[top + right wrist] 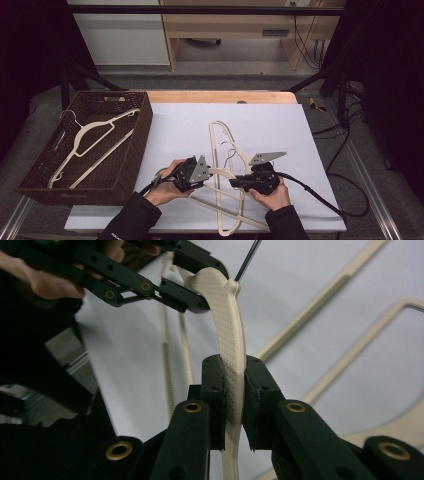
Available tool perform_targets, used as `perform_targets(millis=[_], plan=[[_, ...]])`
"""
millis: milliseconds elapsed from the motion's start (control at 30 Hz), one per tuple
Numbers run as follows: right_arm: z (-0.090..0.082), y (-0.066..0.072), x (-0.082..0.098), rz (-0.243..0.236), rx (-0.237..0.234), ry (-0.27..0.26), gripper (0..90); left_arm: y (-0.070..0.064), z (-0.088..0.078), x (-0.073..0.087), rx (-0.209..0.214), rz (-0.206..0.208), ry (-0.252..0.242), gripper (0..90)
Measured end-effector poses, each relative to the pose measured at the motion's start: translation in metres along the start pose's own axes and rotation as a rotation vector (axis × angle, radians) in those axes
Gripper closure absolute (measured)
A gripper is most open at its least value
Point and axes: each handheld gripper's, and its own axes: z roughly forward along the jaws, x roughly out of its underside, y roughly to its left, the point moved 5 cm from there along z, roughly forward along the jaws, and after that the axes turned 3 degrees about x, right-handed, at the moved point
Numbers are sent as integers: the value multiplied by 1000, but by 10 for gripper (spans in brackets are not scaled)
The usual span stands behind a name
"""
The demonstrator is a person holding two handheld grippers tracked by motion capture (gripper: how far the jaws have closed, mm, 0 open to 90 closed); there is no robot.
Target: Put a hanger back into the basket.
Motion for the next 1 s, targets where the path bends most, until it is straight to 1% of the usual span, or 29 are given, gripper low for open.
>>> perform_targets(millis=[33, 100, 133, 167, 200, 233, 267, 333, 367, 400, 467, 500, 533, 600, 667, 733, 767, 800, 833, 867, 900, 933, 967, 1000], plan=[[-1, 1, -1, -9, -18, -5, 828, 1, -3, 0, 13, -14, 1, 664], [-7, 6, -3, -14, -68, -28, 851, 2, -10, 0, 26, -31, -13, 628], [-10, 9, -5, -21, -92, -42, 866, 3, -14, 0, 37, -45, -18, 596], [-13, 11, -6, -37, -97, -53, 868, 4, -17, 0, 32, -55, -32, 555], [-16, 14, -8, -50, -78, -50, 868, 5, -21, 0, 41, -67, -42, 537], [-17, 16, -9, -61, -86, -48, 868, 6, -24, -1, 51, -74, -50, 517], [-18, 20, -11, -59, -105, -52, 869, 8, -27, -2, 46, -79, -62, 497], [-20, 29, -15, -80, -143, -57, 869, 9, -34, -4, 56, -75, -74, 489], [-20, 31, -16, -90, -138, -61, 869, 9, -36, -5, 56, -74, -77, 490], [-20, 34, -17, -112, -125, -58, 869, 8, -39, -7, 63, -71, -72, 502], [-20, 37, -20, -138, -112, -50, 869, 6, -42, -9, 89, -68, -67, 540], [-20, 38, -21, -143, -120, -45, 869, 5, -43, -9, 111, -64, -58, 561], [-19, 39, -22, -146, -125, -46, 869, 4, -44, -9, 135, -59, -44, 615], [-18, 40, -22, -156, -131, -44, 868, 2, -45, -10, 157, -51, -31, 704], [-17, 40, -22, -161, -136, -38, 867, 1, -45, -9, 174, -45, -4, 725], [-17, 40, -21, -161, -138, -33, 857, -1, -45, -8, 187, -54, 9, 739], [-17, 40, -21, -168, -128, -39, 843, -1, -46, -7, 193, -59, 16, 750], [-18, 39, -22, -175, -102, -54, 824, -3, -48, -8, 211, -69, 12, 764], [-19, 38, -23, -179, -88, -68, 798, -4, -50, -8, 224, -77, 5, 780], [-20, 37, -24, -174, -71, -79, 769, -6, -52, -9, 225, -83, -1, 791], [-22, 37, -25, -177, -57, -95, 743, -9, -57, -10, 239, -82, -8, 799], [-25, 37, -26, -177, -42, -110, 697, -11, -58, -11, 242, -91, -18, 818], [-26, 37, -26, -180, -37, -121, 676, -14, -61, -12, 251, -85, -17, 829], [-28, 37, -27, -191, -20, -138, 636, -16, -62, -13, 256, -89, -21, 844]])
